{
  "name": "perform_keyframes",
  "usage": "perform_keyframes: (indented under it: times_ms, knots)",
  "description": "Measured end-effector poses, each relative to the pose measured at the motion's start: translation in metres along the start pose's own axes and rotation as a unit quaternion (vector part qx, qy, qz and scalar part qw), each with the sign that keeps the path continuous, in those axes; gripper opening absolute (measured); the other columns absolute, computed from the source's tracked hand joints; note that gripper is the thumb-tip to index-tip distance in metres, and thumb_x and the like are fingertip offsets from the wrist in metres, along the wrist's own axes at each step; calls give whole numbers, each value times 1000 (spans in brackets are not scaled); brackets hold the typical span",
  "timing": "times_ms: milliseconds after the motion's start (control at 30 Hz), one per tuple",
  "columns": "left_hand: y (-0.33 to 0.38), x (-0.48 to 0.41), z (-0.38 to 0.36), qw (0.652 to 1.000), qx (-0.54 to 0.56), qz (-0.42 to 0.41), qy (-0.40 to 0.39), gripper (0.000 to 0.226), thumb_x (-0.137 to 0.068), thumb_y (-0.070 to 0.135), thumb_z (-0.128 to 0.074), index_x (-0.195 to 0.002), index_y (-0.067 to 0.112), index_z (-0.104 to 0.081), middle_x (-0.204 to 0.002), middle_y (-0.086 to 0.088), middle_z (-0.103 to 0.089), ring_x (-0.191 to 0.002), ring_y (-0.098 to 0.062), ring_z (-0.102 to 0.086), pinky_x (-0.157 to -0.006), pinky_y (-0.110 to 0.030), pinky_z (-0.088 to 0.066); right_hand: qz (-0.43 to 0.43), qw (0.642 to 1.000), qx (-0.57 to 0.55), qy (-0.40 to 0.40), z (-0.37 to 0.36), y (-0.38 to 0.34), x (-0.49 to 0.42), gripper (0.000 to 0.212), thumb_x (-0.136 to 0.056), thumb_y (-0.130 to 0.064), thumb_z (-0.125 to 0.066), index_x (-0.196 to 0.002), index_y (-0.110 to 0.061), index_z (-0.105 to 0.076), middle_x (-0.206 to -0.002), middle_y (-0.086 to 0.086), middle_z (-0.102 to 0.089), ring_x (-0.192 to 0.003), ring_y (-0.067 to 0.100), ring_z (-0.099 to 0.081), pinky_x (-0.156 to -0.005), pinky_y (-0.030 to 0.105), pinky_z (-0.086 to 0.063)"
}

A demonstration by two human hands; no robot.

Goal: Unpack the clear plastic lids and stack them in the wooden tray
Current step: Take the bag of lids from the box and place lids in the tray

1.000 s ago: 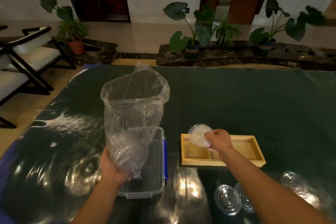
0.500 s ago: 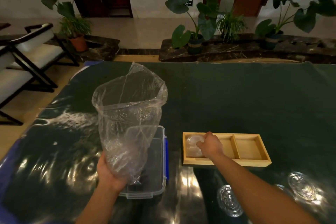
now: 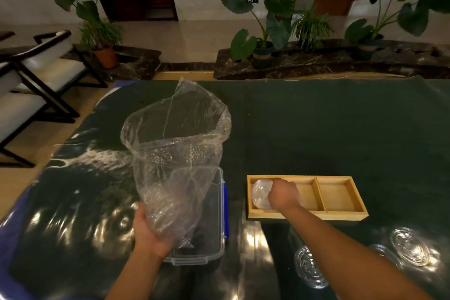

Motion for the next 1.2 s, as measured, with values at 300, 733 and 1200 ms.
perform_keyframes:
  times_ms: [300,733,1200]
  knots:
    - [-3,3,-2,1000,-16,11,-4,56,-97,51,-46,-86,13,-86,-88,-19,-80,-73,-39,-78,-57,-52,-62,-20,999,-36,19,1,0,1,64,-83,-34,-76,-138,-17,-48,-133,5,-60,-126,26,-52,-99,32,-48]
    - [-8,0,-2,998,-41,40,5,50,-96,52,-45,-119,17,-72,-97,-20,-79,-87,-40,-75,-67,-54,-63,-43,982,-181,11,-8,17,4,54,-87,-25,-71,-138,-27,-51,-116,3,-69,-116,23,-57,-90,33,-53]
    - [-20,-8,-5,994,-84,75,-11,54,-90,55,-56,-124,17,-74,-123,-24,-73,-100,-46,-74,-76,-62,-60,-49,709,-697,91,98,62,52,19,-94,-13,-64,-109,-23,-72,-93,1,-77,-93,22,-73,-78,34,-61]
Point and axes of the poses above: each hand's wrist, its own x-axis away from the middle knuckle, its own z-axis out of the back of the hand, y = z × x, the point moved 2 cm from there along -x, towards the middle knuckle
